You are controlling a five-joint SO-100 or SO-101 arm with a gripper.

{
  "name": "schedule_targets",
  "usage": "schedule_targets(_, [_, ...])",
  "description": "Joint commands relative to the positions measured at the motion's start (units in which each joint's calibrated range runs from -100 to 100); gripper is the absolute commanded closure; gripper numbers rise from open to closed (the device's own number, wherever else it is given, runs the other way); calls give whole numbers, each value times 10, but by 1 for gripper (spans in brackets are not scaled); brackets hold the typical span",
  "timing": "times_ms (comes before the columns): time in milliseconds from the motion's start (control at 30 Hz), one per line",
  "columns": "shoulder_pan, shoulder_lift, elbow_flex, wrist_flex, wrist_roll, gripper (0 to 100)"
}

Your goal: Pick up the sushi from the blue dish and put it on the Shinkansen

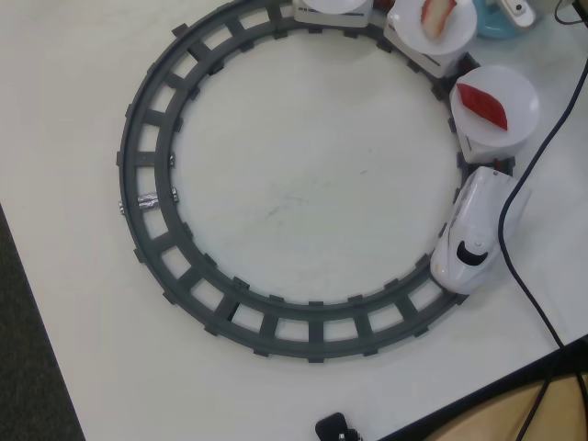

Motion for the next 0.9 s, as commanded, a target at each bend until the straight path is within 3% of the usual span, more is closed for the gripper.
schedule_targets(0, [-5, 1, -27, -1, 2, 73])
schedule_targets(133, [-6, 3, -26, -1, -4, 98])
schedule_targets(167, [-6, 3, -26, -1, -5, 100])
schedule_targets(367, [20, -40, -27, 2, -5, 97])
schedule_targets(600, [98, -228, -23, 40, -5, 97])
schedule_targets(867, [85, -447, 122, 43, -5, 98])
